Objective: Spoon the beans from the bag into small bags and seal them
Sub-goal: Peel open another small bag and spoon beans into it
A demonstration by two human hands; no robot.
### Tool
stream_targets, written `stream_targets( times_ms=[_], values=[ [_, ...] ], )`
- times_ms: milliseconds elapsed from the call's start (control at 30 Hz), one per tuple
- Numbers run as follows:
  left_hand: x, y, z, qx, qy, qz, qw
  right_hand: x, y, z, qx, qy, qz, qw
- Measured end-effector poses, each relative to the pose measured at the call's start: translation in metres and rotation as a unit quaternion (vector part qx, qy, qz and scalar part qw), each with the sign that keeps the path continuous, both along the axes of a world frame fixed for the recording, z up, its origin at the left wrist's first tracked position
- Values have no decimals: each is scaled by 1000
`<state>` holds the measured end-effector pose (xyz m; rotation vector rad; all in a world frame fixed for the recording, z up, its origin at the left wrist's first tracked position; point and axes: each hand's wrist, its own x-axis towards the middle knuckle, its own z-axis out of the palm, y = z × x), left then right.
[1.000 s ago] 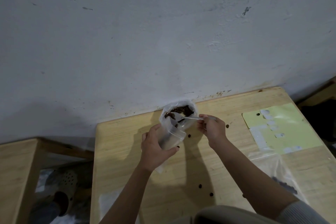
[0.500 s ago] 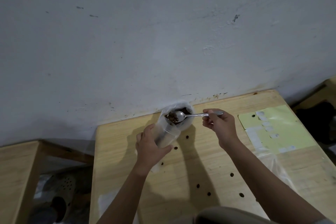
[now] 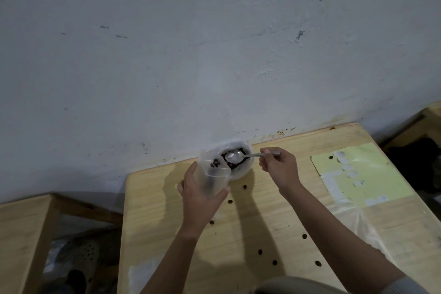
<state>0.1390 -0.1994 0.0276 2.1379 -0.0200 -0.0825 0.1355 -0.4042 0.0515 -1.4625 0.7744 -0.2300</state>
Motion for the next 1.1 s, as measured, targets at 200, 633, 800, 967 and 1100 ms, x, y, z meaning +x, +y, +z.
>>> stream_targets(
  times_ms=[200,633,800,967,1100],
  values=[
    [-7,-6,17,-20,-40,5,999,11,7,-16,29,94,38,994],
    [-29,-21,37,2,-62,35,997,-56,45,45,-137,-84,216,963],
    [-57,-22,63,-55,-31,1,998,-68,51,57,-96,-153,104,978],
    [-76,-6,88,-174,-37,49,983,-87,50,68,-78,-192,89,974],
    [-81,5,104,-234,-59,69,968,-102,51,70,-60,-203,98,972]
  ],
)
